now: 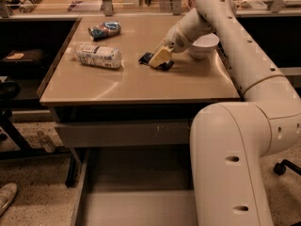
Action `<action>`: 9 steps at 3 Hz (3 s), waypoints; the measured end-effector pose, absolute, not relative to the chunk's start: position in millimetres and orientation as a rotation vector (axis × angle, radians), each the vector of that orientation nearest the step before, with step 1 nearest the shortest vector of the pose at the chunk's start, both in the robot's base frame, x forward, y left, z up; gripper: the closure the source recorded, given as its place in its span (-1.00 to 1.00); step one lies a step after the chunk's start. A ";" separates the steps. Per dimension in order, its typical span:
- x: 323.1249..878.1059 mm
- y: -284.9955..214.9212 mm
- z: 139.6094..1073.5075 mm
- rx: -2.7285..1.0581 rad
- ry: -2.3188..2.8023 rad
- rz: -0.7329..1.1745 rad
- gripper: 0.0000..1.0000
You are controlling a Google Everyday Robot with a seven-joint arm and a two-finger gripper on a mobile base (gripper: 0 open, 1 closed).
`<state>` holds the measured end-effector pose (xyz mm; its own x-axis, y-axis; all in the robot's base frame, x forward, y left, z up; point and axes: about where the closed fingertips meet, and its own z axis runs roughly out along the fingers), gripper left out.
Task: Place rxbar blueberry into middle drawer
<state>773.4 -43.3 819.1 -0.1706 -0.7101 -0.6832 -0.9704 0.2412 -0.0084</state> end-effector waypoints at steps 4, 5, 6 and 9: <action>677.3 -68.1 866.0 -1.606 1.839 0.483 1.00; 631.5 -94.0 866.9 -1.585 1.869 0.456 1.00; 585.1 -117.2 856.2 -1.554 1.912 0.450 1.00; 493.8 -128.8 759.5 -1.481 2.048 0.593 1.00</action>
Offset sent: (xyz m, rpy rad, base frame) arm -0.0797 0.0038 0.0538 0.0009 -0.1431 0.0702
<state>493.8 -128.8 759.5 -0.2509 -0.7160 -0.6514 -0.9533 0.2996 0.0379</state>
